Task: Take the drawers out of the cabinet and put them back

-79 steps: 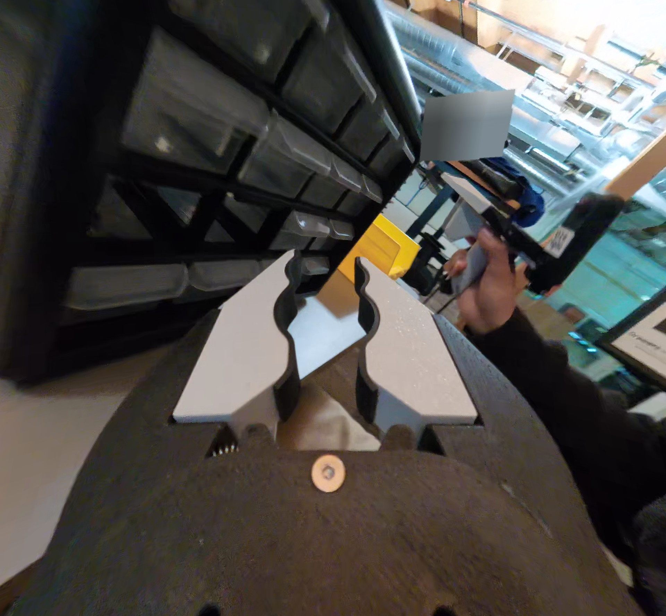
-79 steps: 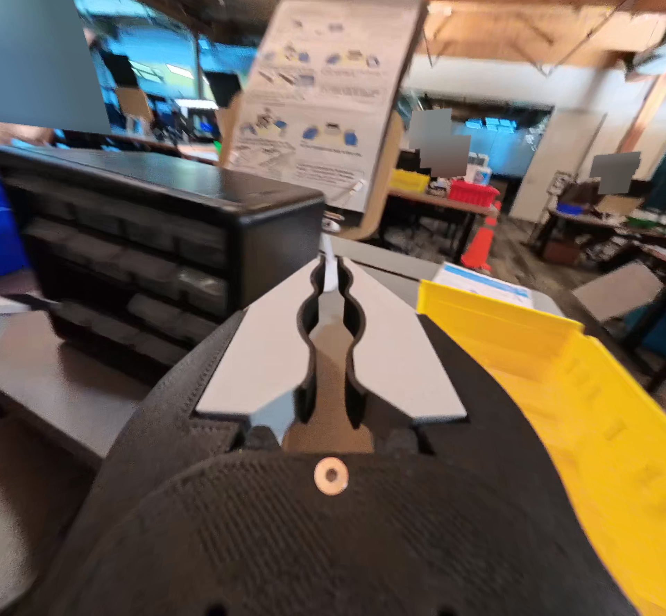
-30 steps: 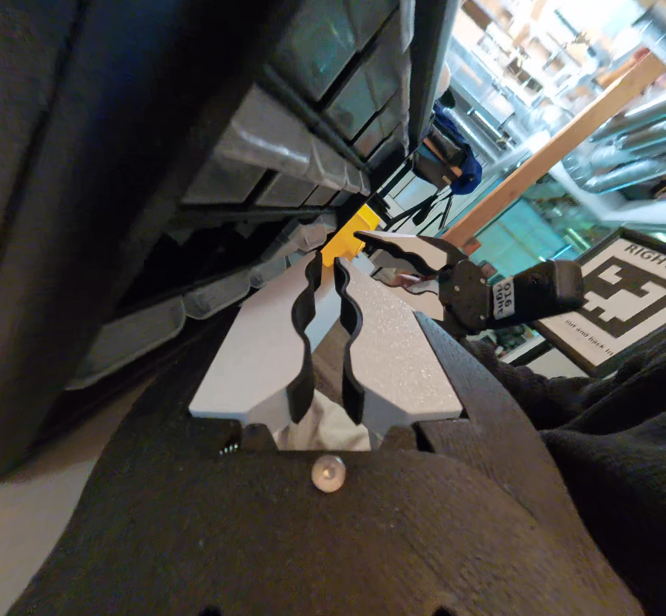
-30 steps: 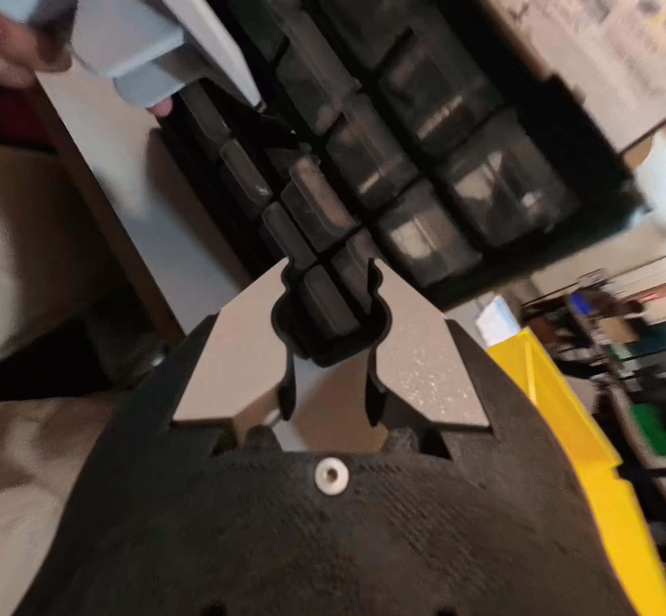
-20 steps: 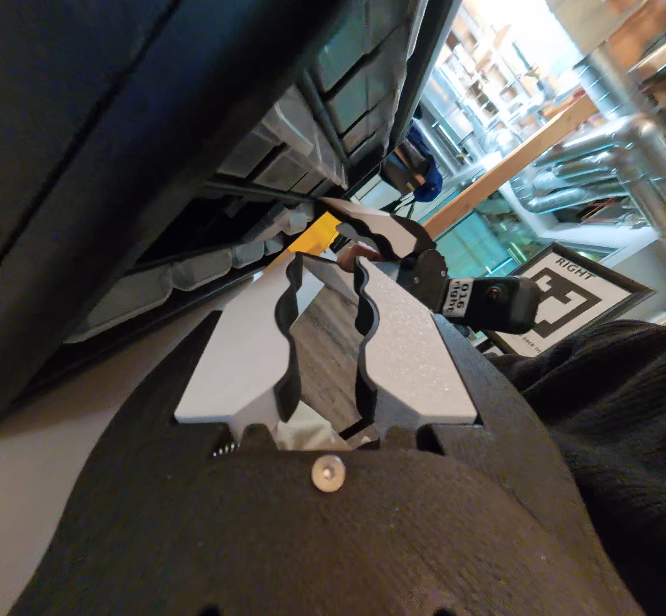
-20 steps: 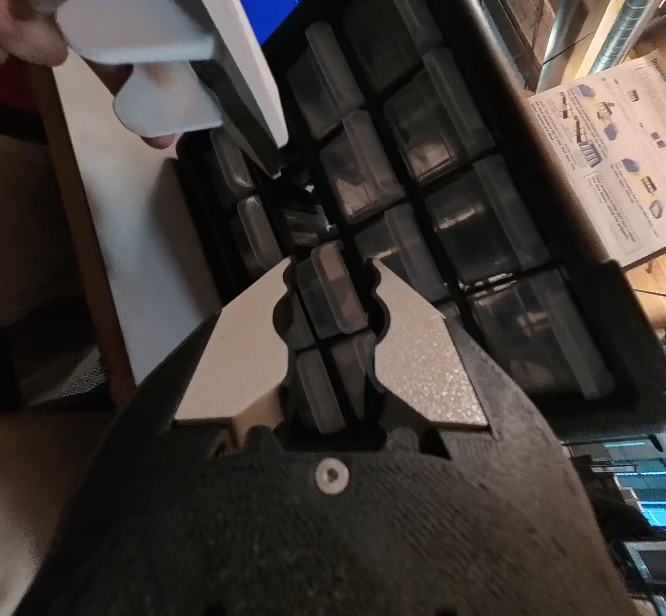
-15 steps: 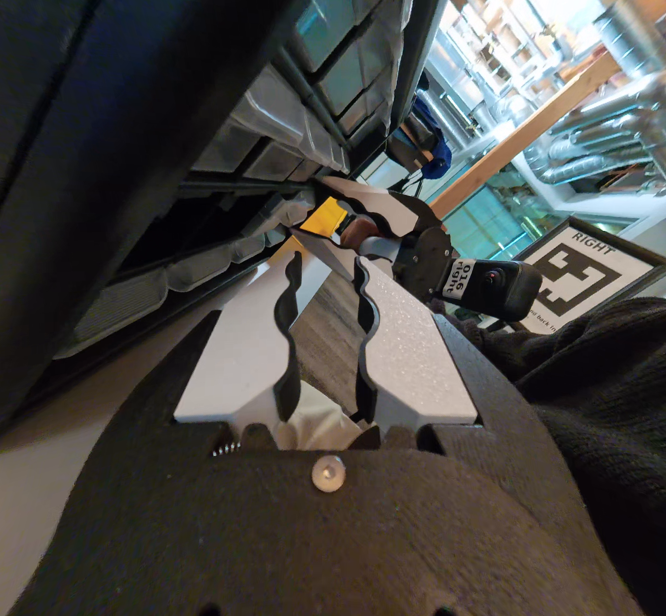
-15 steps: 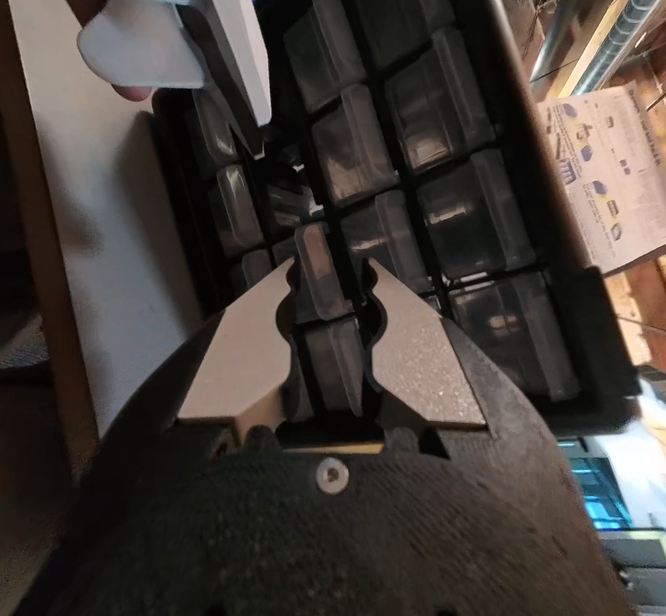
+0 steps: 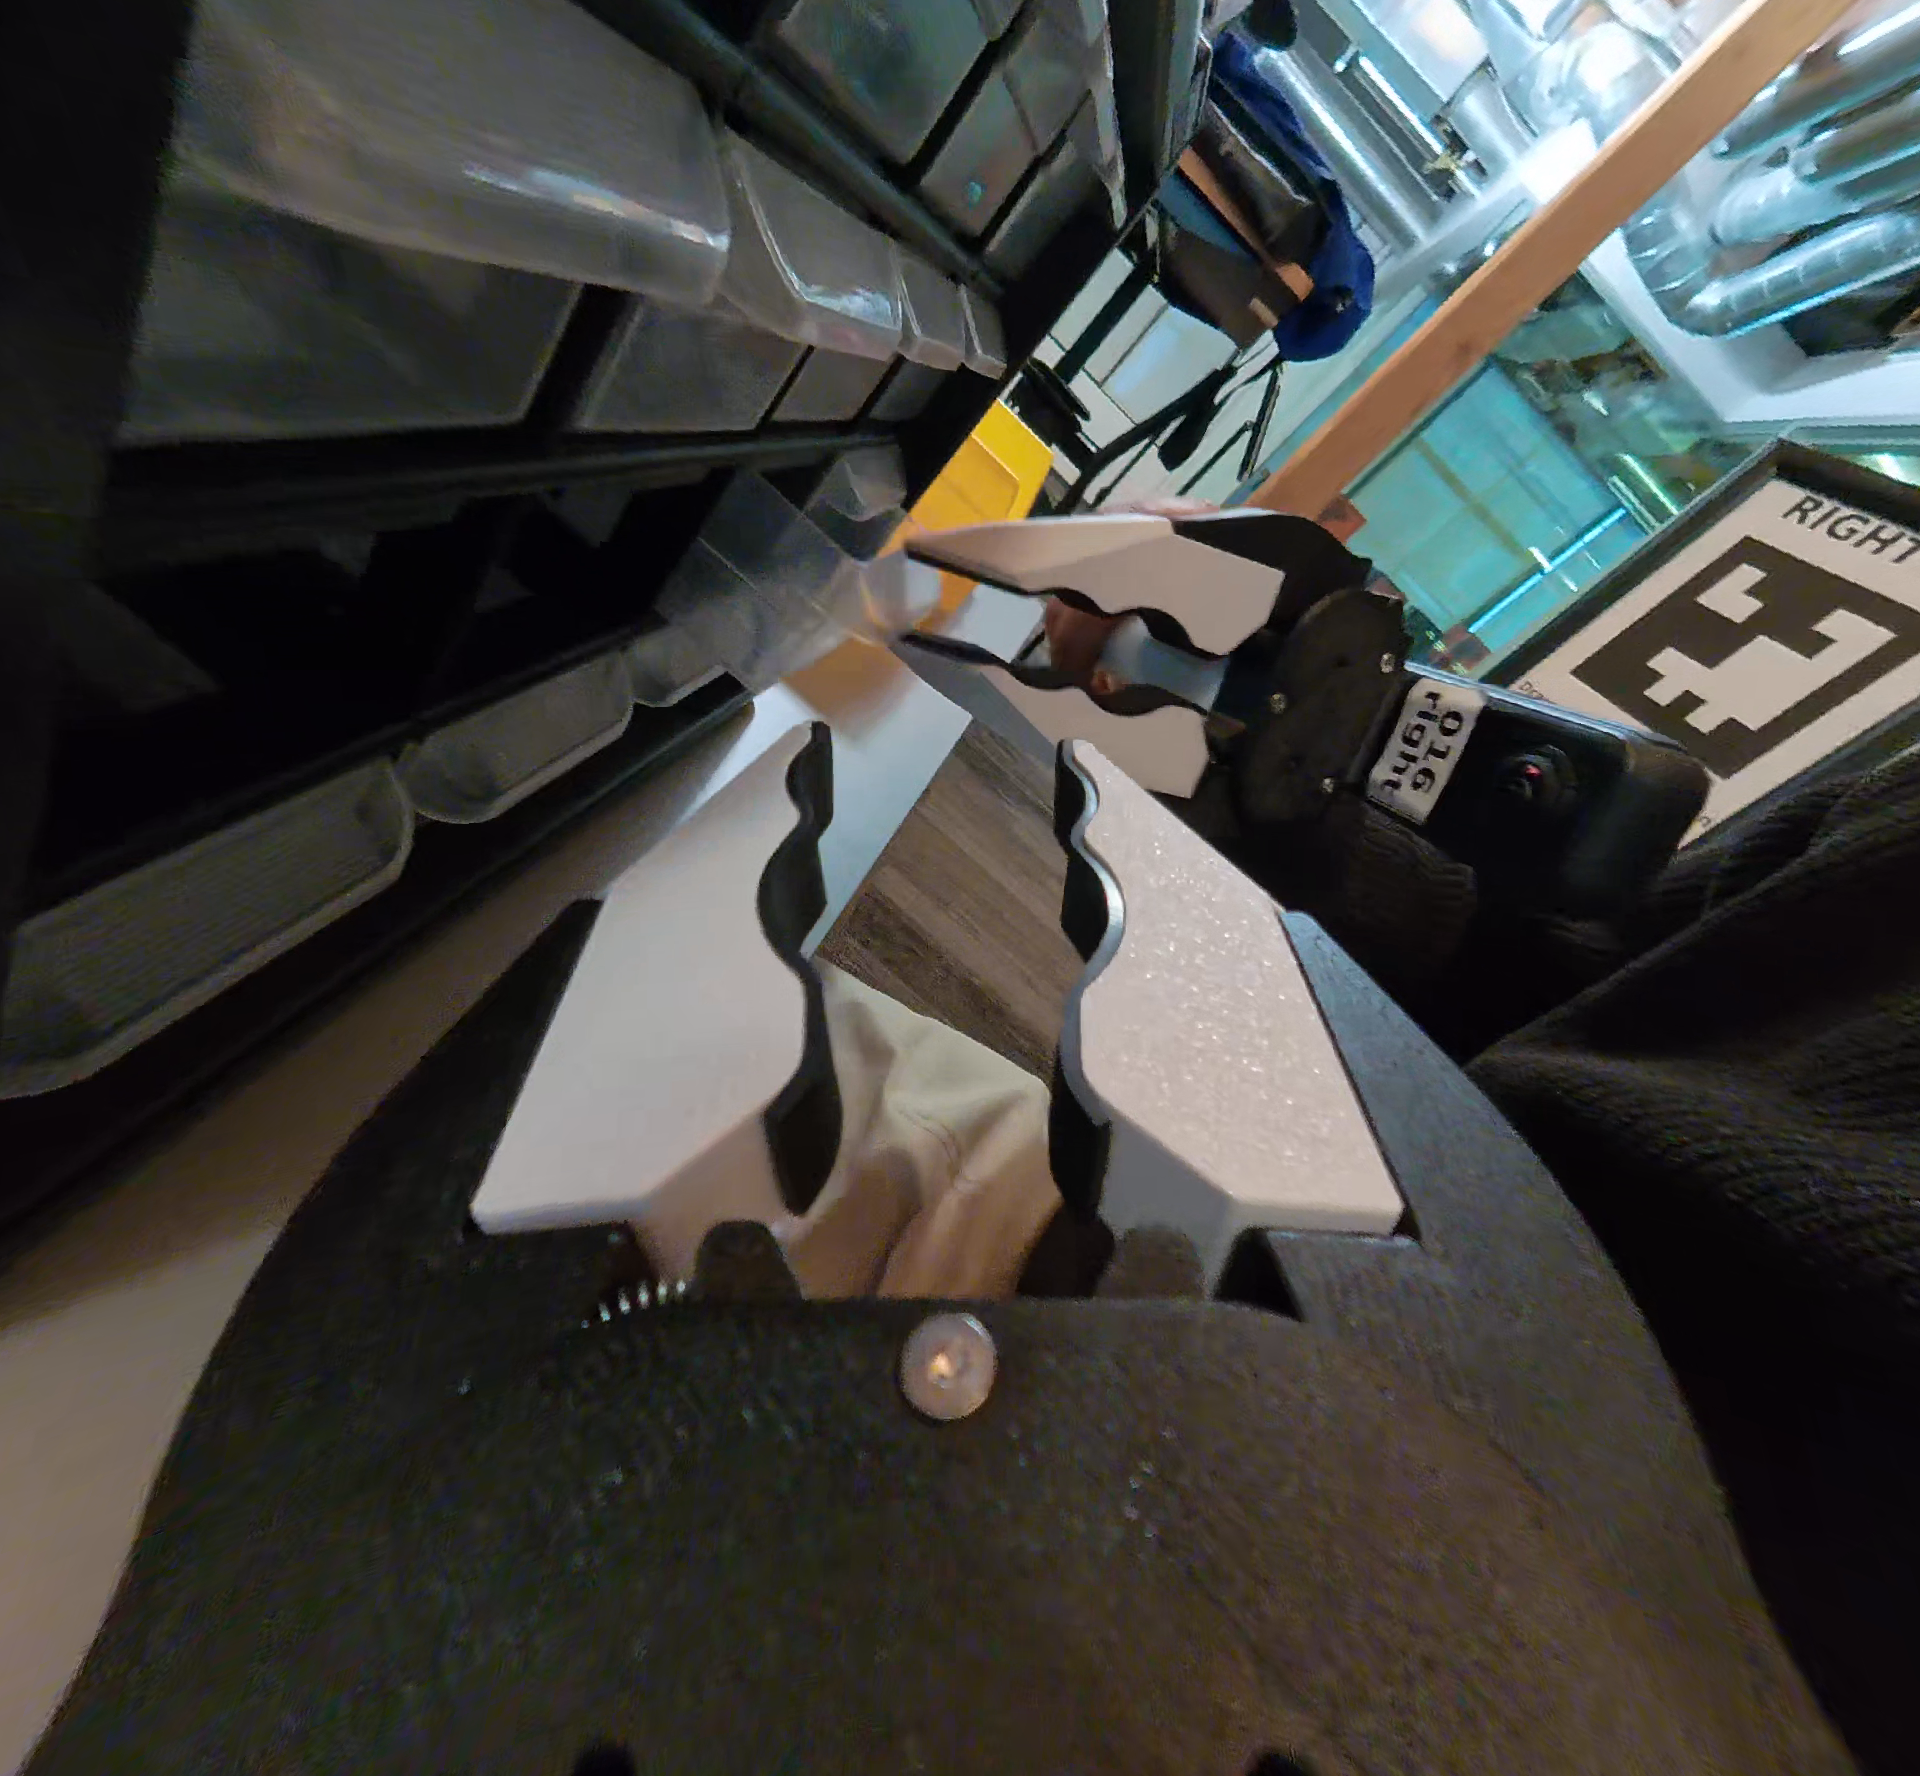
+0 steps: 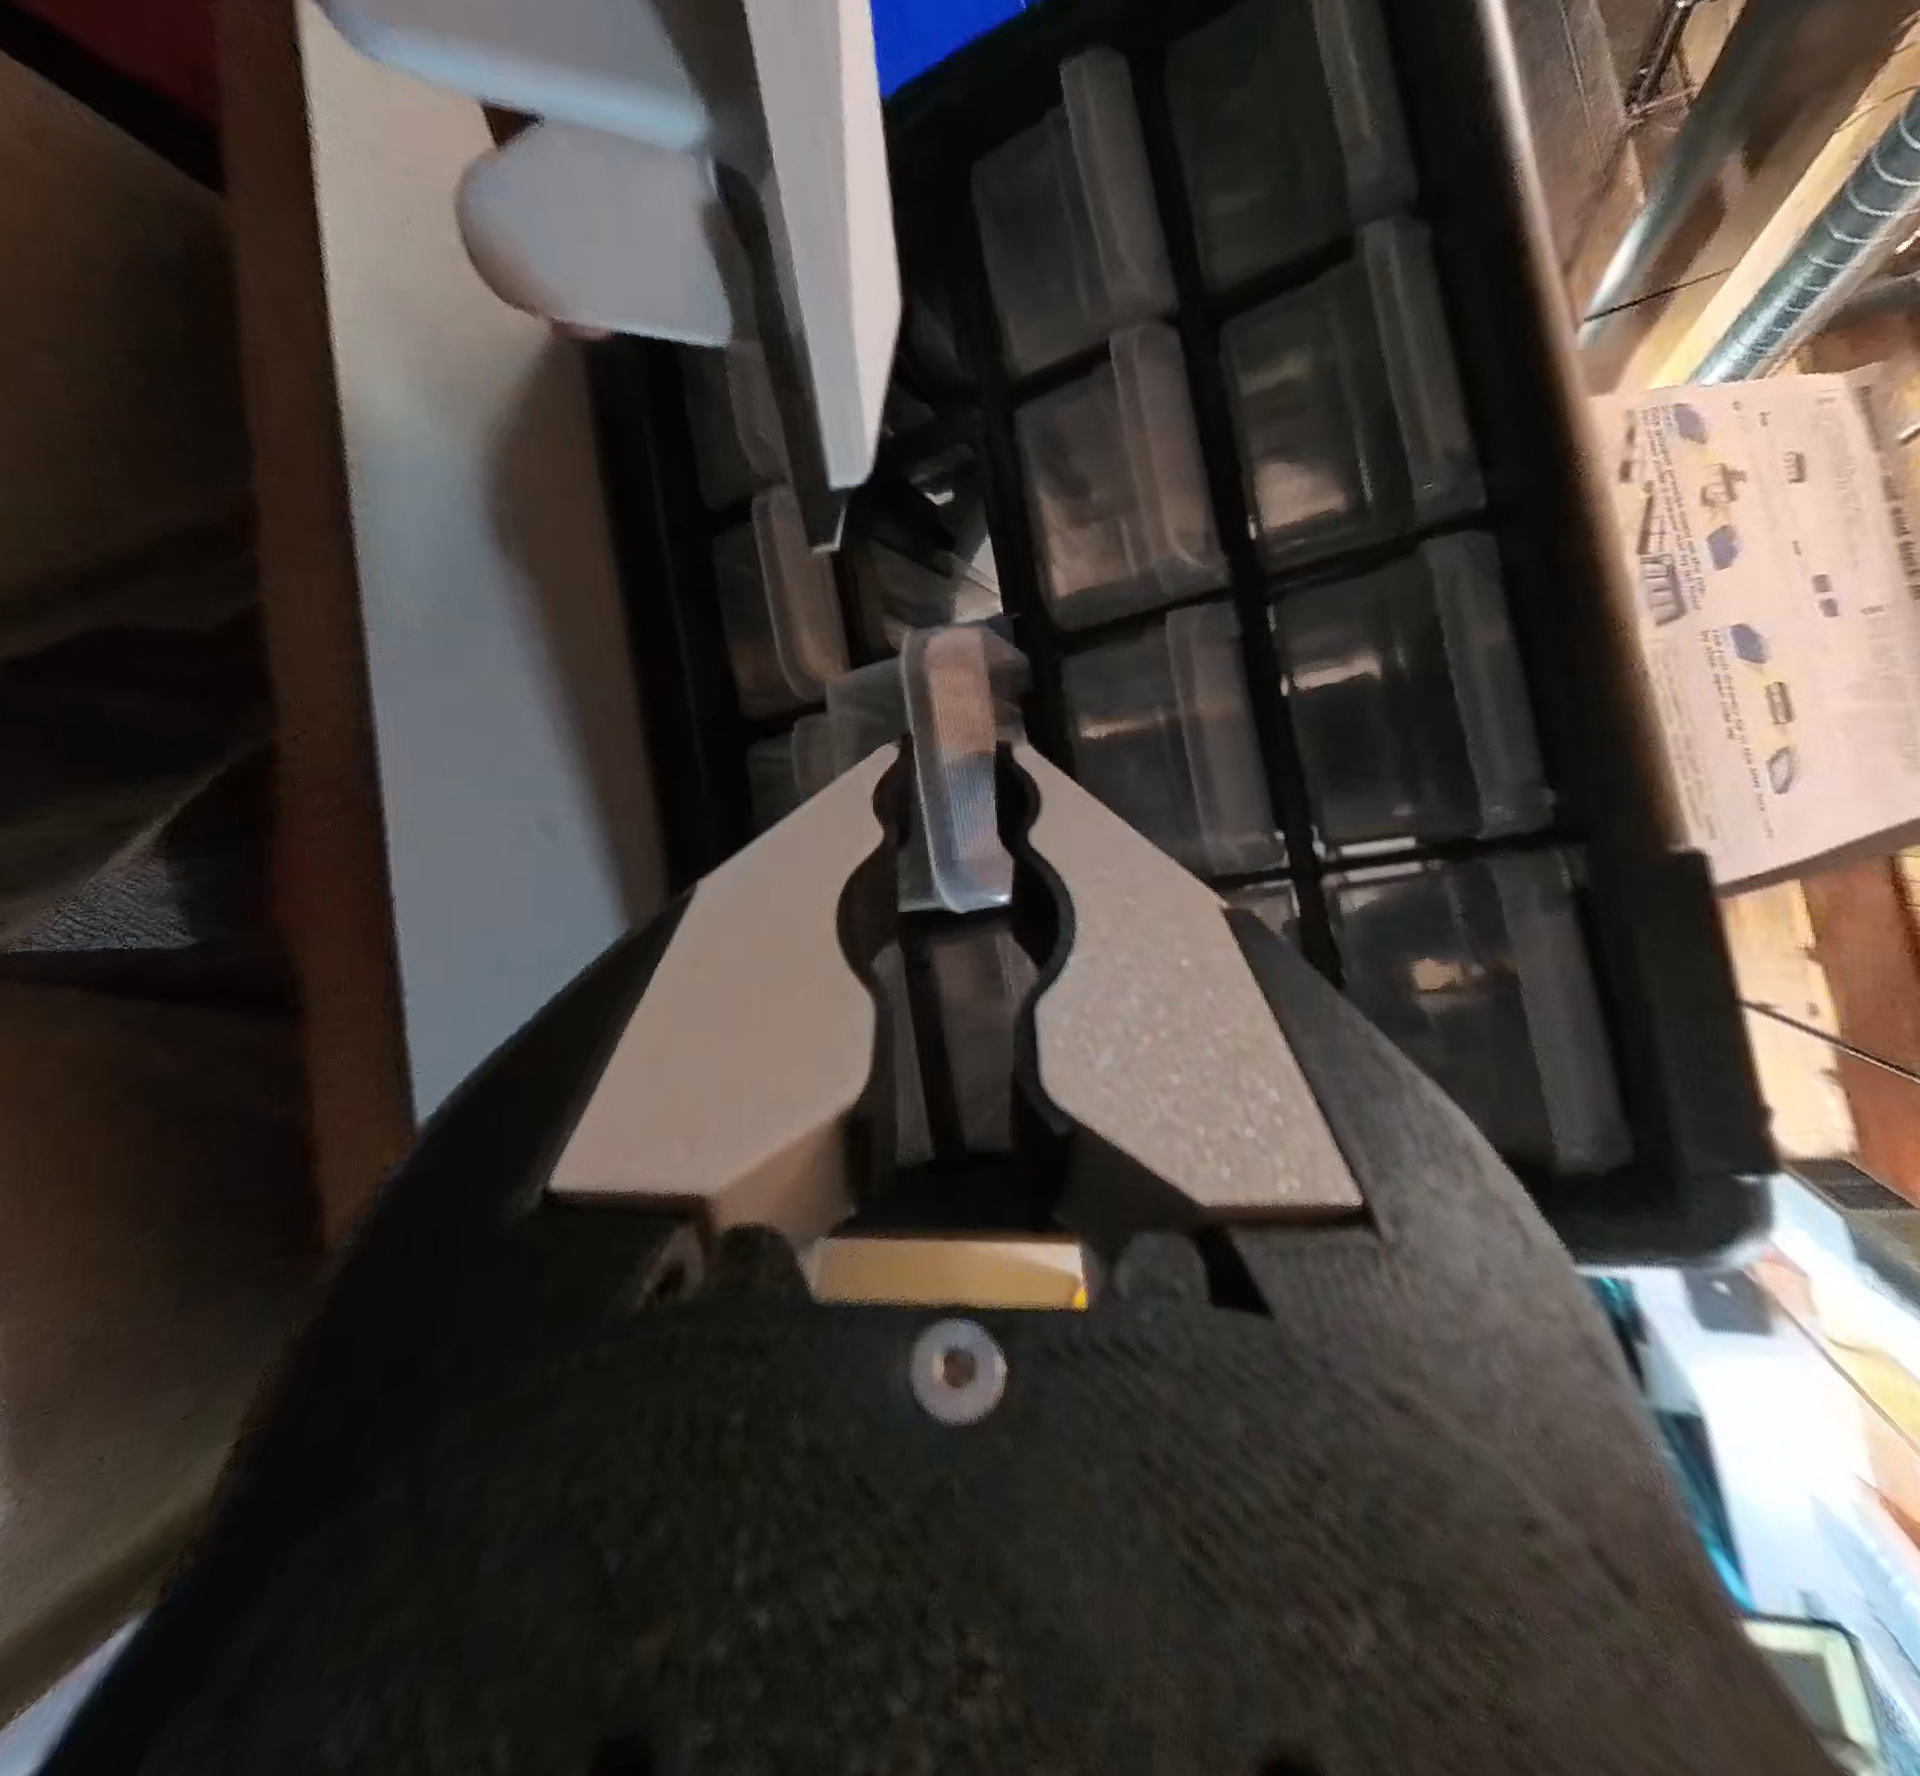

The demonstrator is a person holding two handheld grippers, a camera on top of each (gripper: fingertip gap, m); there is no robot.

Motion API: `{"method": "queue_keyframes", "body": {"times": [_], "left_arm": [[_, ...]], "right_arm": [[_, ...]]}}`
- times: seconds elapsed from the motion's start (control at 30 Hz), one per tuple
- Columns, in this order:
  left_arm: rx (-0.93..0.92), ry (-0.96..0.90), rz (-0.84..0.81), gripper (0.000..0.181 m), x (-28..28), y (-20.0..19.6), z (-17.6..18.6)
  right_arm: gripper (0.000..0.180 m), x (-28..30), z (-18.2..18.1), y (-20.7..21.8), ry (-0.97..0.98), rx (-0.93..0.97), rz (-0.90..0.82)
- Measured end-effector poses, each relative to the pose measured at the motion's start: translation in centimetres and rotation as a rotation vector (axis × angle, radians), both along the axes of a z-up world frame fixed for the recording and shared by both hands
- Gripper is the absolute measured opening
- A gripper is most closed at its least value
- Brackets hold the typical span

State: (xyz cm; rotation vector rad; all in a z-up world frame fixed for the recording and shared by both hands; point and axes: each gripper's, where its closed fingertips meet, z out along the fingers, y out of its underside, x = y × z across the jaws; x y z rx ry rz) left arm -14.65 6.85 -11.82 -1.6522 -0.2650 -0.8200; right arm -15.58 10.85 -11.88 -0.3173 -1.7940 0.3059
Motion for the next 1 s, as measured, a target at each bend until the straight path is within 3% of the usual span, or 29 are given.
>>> {"method": "queue_keyframes", "body": {"times": [0.1,0.27,0.37,0.47,0.6,0.83,1.0], "left_arm": [[-0.008,-0.007,-0.001,0.041,0.1,0.1,-0.2],[-0.017,0.006,-0.021,0.041,0.8,0.2,-0.5],[-0.026,0.004,-0.033,0.040,1.1,0.3,-0.8],[-0.022,-0.012,-0.043,0.040,1.3,0.3,-0.7],[-0.014,-0.018,-0.047,0.040,1.4,0.3,-0.5],[0.026,-0.015,-0.055,0.039,1.7,0.1,0.3],[0.091,0.017,0.057,0.028,-0.7,-0.6,1.6]], "right_arm": [[0.014,0.7,0.0,-0.7,-0.009,-0.039,0.035],[0.039,0.4,0.2,-1.2,-0.093,-0.201,0.032],[0.040,0.0,-0.3,-0.9,-0.214,-0.269,-0.008],[0.039,-0.3,-1.2,-0.4,-0.355,-0.297,-0.056],[0.020,-0.2,-1.7,-0.4,-0.469,-0.268,-0.083],[0.018,2.7,-1.8,-1.7,-0.613,-0.302,-0.032],[0.017,4.8,-1.6,-3.0,-0.713,-0.393,0.037]]}}
